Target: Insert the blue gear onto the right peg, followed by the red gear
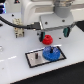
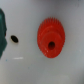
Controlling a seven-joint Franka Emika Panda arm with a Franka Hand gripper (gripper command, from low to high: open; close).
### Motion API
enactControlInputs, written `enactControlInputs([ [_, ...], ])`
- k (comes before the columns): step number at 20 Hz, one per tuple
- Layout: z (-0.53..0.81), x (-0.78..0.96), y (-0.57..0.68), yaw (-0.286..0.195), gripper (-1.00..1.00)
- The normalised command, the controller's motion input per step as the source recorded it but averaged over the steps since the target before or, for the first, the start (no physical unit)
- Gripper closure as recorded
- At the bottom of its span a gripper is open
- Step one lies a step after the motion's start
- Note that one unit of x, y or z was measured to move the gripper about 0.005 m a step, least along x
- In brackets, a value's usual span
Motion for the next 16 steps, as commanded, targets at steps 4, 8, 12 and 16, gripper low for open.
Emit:
enactControlInputs([
  [4, -0.27, -0.36, 0.01, 0.0, -1.0],
  [8, -0.28, -0.32, 0.0, 0.0, -1.0],
  [12, -0.26, -0.21, 0.01, 0.0, -1.0],
  [16, -0.28, -0.17, 0.0, 0.0, -1.0],
])
